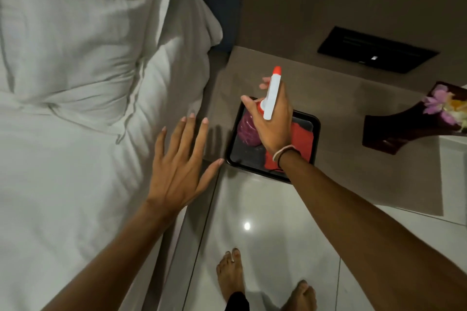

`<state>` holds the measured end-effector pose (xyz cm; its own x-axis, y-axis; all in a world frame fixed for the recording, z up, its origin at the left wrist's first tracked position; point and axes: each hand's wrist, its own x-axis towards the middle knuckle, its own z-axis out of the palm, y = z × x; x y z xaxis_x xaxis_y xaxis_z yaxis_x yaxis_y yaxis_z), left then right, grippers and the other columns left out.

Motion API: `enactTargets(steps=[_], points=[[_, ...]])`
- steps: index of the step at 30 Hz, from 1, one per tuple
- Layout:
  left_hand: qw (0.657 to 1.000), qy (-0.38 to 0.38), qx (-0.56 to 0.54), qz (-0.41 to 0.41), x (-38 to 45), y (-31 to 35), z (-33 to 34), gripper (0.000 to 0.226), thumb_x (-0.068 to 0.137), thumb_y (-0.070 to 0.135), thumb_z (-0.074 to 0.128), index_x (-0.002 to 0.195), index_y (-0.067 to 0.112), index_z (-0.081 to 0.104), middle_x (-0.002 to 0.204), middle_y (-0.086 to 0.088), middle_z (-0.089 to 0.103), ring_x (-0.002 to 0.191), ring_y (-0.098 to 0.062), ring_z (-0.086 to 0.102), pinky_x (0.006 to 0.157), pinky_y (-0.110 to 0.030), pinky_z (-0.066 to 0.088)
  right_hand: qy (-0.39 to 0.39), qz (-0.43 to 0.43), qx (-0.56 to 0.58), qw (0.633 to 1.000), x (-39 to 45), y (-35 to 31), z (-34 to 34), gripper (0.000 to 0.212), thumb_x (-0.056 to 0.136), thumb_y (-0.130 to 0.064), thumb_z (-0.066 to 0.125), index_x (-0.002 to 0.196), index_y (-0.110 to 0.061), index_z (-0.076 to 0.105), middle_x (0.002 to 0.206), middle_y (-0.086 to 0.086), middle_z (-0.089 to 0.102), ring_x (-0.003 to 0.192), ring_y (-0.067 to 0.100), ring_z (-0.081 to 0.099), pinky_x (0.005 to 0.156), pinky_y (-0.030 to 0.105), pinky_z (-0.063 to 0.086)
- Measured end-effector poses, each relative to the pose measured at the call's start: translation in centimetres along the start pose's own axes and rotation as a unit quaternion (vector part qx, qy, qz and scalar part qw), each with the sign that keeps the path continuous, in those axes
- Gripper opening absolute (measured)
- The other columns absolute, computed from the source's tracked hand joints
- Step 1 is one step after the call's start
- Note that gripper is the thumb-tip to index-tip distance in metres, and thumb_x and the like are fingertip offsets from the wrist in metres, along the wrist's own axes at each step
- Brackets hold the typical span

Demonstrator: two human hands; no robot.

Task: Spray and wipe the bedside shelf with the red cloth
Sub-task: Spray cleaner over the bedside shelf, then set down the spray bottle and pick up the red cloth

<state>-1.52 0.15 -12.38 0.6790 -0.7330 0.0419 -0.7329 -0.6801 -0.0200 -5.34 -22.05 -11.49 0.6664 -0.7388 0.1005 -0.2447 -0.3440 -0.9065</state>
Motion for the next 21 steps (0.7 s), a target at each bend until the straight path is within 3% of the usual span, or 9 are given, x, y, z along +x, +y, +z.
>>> enactTargets(steps=[2,4,6,7,10,12,15,18,21], points=[[1.0,-0.003,-0.007,0.006,0.5,0.2,0.0,0.085,0.099,0.07,0.025,0.162,0.014,0.025,0.167,-0.017,0.031,0.154,-0.032,0.033,0.124,-0.058,0.027,-0.004,0.002,-0.012,1.0,0.6,0.3,0.7,0.064,0.082,-0.034,0.081,0.132,-0.005,0.052,0.119,0.011,0.065,0.094,0.026,0.069,0.089,0.045,0.059],[1.0,-0.005,-0.011,0.01,0.9,0.3,0.1,0.085,0.099,0.07,0.024,0.162,0.013,0.025,0.168,-0.017,0.03,0.154,-0.031,0.032,0.124,-0.058,0.027,-0.012,-0.003,-0.019,1.0,0.9,0.5,0.7,0.07,0.078,-0.038,0.083,0.132,-0.007,0.051,0.115,0.006,0.065,0.09,0.019,0.068,0.086,0.035,0.06],[1.0,-0.008,-0.018,0.011,1.2,0.6,0.1,0.085,0.099,0.069,0.025,0.162,0.012,0.026,0.167,-0.018,0.031,0.154,-0.032,0.033,0.124,-0.058,0.028,-0.05,0.003,-0.015,0.999,0.8,1.2,-0.2,0.086,0.072,-0.043,0.088,0.139,-0.011,0.045,0.118,-0.001,0.062,0.099,0.008,0.064,0.088,0.017,0.055],[1.0,-0.01,-0.02,0.012,1.2,0.7,0.2,0.085,0.099,0.069,0.025,0.161,0.012,0.026,0.167,-0.018,0.032,0.154,-0.032,0.033,0.123,-0.058,0.028,-0.085,0.014,-0.013,0.996,0.5,1.7,-0.8,0.096,0.069,-0.045,0.089,0.144,-0.014,0.039,0.126,-0.002,0.059,0.111,0.007,0.061,0.093,0.015,0.053],[0.999,-0.014,-0.026,0.017,1.3,1.4,0.5,0.084,0.099,0.068,0.03,0.158,0.009,0.034,0.163,-0.021,0.039,0.151,-0.034,0.039,0.122,-0.058,0.031,-0.18,0.051,-0.064,0.98,-1.2,4.3,-3.9,0.116,0.065,-0.045,0.091,0.155,-0.018,0.023,0.151,0.004,0.045,0.135,0.017,0.049,0.111,0.039,0.048],[0.999,-0.008,-0.022,0.028,1.1,2.1,1.0,0.081,0.098,0.066,0.037,0.151,0.006,0.047,0.153,-0.024,0.05,0.142,-0.038,0.049,0.117,-0.057,0.037,-0.204,0.073,-0.117,0.969,-2.5,6.4,-6.4,0.111,0.067,-0.04,0.09,0.155,-0.02,0.025,0.155,0.004,0.041,0.139,0.021,0.043,0.114,0.049,0.042],[0.998,-0.019,-0.031,0.055,0.9,3.7,1.3,0.069,0.097,0.061,0.045,0.136,0.005,0.059,0.133,-0.022,0.063,0.12,-0.038,0.062,0.102,-0.052,0.048,-0.192,0.096,-0.168,0.962,-4.0,8.8,-9.6,0.084,0.078,-0.025,0.082,0.15,-0.019,0.039,0.147,0.007,0.046,0.134,0.027,0.044,0.109,0.054,0.045],[0.991,-0.075,-0.083,0.074,1.0,6.3,1.5,0.056,0.098,0.051,0.05,0.129,0.006,0.062,0.12,-0.018,0.066,0.106,-0.034,0.065,0.092,-0.048,0.054,-0.158,0.126,-0.231,0.952,-3.4,10.2,-11.4,0.064,0.086,-0.022,0.075,0.143,-0.011,0.048,0.141,0.015,0.053,0.129,0.035,0.049,0.108,0.053,0.045],[0.966,-0.158,-0.201,0.047,2.0,9.6,1.9,0.043,0.1,0.039,0.054,0.131,0.01,0.056,0.125,-0.014,0.061,0.107,-0.03,0.063,0.091,-0.044,0.055,-0.179,0.159,-0.264,0.934,-1.6,10.7,-11.9,0.065,0.083,-0.018,0.078,0.141,-0.008,0.051,0.139,0.017,0.057,0.13,0.037,0.05,0.11,0.048,0.044]])
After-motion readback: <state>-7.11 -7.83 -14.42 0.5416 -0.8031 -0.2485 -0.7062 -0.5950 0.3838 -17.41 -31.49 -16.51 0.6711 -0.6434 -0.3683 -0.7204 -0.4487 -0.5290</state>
